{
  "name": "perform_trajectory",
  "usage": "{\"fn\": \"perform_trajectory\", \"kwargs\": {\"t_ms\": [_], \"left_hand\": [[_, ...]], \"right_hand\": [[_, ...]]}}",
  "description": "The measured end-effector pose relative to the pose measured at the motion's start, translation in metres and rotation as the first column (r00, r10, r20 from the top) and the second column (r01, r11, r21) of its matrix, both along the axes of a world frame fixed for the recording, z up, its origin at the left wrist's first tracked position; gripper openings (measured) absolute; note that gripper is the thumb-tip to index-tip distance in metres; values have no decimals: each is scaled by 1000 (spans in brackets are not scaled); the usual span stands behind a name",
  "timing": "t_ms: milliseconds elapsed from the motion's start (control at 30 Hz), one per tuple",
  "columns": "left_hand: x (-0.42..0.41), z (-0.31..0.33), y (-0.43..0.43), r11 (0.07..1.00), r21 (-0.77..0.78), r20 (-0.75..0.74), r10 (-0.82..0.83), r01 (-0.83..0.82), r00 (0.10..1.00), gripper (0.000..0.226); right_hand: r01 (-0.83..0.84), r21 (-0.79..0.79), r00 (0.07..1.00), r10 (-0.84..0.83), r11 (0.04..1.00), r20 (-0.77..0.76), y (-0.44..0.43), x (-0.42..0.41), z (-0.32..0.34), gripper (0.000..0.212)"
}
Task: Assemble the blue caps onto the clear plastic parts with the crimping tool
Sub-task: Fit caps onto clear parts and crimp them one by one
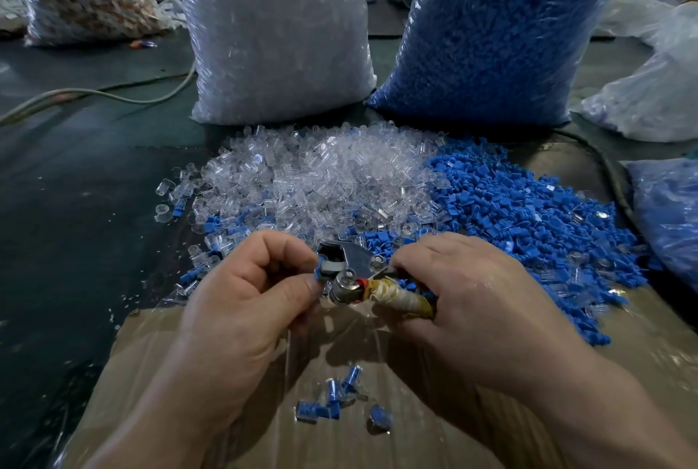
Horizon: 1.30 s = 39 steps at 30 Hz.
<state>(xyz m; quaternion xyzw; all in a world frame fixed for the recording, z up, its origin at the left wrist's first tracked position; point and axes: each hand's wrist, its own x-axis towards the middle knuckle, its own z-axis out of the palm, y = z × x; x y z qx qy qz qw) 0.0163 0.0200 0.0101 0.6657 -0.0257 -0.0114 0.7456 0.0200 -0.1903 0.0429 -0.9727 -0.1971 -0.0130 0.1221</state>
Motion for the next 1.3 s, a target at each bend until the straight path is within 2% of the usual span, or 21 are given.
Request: {"fn": "perform_trajectory", "kwargs": {"t_ms": [167, 233, 367, 467, 533, 633, 700, 767, 833, 933, 1000, 1100, 1200, 1300], "left_hand": [[2, -1, 1, 994, 84, 32, 69, -72, 997, 12], [4, -4, 5, 984, 118, 30, 129, -132, 991, 27], [-2, 0, -4, 990, 142, -92, 16, -2, 996, 29], [-4, -3, -13, 987, 158, -129, 21, 0, 991, 31], [-2, -3, -13, 981, 192, -104, 49, -28, 993, 30], [-3, -6, -14, 963, 263, -54, 76, -59, 996, 25], [-5, -8, -16, 952, 295, -25, 87, -76, 996, 17], [-8, -8, -18, 932, 350, 30, 87, -92, 996, 15], [-10, -5, -18, 923, 370, 80, 83, -107, 993, 11], [-14, 2, -18, 930, 347, 119, 85, -121, 989, 7], [-14, 4, -18, 959, 266, 64, 82, -96, 995, 21], [-12, 4, -15, 951, 305, 16, 48, -50, 999, 40], [-10, 1, -11, 936, 351, -7, -13, 14, 1000, 47], [-9, -1, -7, 950, 311, 40, -28, 14, 999, 48]], "right_hand": [[50, 16, 999, -50, 999, 6, -8, 2, -6, 52], [116, -50, 993, -115, 992, 16, -14, 7, -9, 64], [218, -125, 974, -207, 968, 94, -13, 18, -13, 72], [221, -143, 975, -214, 965, 60, -9, 22, -14, 70], [209, -112, 977, -203, 972, 62, -9, 20, -14, 65], [159, 17, 971, -160, 987, 180, 0, 10, -11, 56], [59, 56, 965, -71, 997, 254, 15, 0, -10, 43], [-55, 72, 964, 34, 996, 263, 25, -5, -13, 29], [-93, 107, 965, 63, 990, 256, 27, -7, -15, 22], [-77, 127, 975, 48, 989, 216, 24, -8, -15, 12], [-87, 152, 976, 54, 984, 209, 25, -9, -16, 7], [-98, 202, 970, 48, 974, 238, 28, -11, -15, 18], [-130, 226, 964, 69, 966, 258, 33, -14, -10, 28], [-145, 204, 965, 93, 968, 247, 35, -18, -7, 31]]}}
